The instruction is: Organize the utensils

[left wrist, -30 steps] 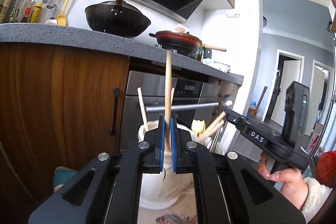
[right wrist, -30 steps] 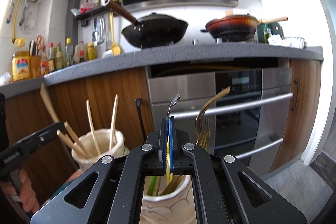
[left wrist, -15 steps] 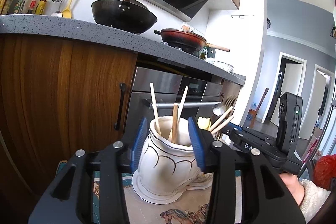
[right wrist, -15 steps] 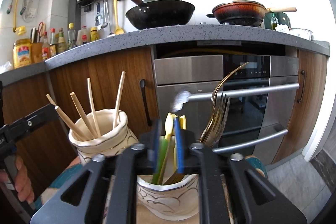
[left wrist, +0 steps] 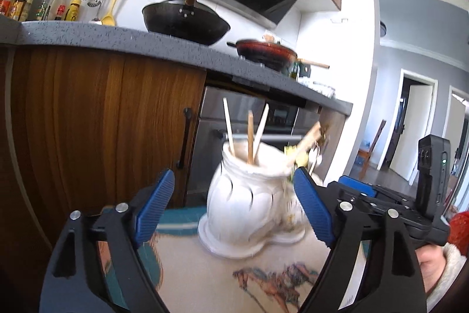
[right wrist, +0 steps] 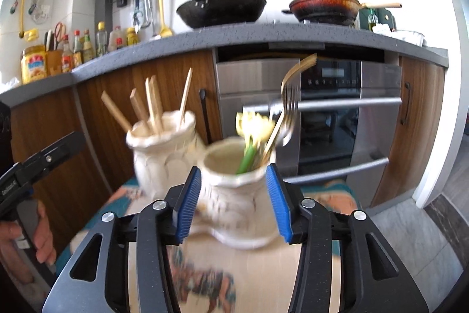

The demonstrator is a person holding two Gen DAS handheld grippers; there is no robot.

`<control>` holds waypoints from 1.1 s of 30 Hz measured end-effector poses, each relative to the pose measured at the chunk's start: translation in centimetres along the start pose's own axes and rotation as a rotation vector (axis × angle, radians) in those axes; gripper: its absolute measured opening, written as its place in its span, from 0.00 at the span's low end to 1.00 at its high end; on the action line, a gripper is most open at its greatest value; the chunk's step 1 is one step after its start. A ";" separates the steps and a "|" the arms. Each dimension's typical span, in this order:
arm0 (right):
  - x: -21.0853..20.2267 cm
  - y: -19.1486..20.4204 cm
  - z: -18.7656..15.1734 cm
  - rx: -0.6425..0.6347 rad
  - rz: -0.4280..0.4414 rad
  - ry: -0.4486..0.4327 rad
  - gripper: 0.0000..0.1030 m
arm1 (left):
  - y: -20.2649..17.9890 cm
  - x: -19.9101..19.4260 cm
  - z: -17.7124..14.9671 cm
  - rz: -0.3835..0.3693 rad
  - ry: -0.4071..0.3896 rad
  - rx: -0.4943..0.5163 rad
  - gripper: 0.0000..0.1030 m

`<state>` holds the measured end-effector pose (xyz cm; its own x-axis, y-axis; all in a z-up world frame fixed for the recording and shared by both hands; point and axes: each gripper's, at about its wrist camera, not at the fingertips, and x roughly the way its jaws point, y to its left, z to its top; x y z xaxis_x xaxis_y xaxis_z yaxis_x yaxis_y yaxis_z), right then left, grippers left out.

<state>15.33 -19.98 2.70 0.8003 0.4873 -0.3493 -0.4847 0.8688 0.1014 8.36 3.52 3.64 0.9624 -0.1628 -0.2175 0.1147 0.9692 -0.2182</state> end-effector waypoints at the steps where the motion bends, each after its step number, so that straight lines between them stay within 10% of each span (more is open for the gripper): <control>1: -0.3 0.0 -0.6 -0.002 -0.004 0.010 0.53 | -0.2 -0.1 -0.4 0.009 0.010 0.008 0.83; 12: -3.3 -0.8 -2.6 0.037 -0.058 -0.037 0.91 | -2.0 -2.4 -2.9 0.129 0.044 0.098 0.95; 33: -2.7 -0.2 -3.5 -0.058 -0.153 -0.087 0.95 | -4.0 -2.3 -4.7 0.143 0.057 0.229 0.95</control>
<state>12.02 -21.74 0.41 0.8926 0.3578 -0.2744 -0.3724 0.9281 -0.0012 4.51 -0.85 0.56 0.9581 -0.0253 -0.2852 0.0376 0.9986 0.0377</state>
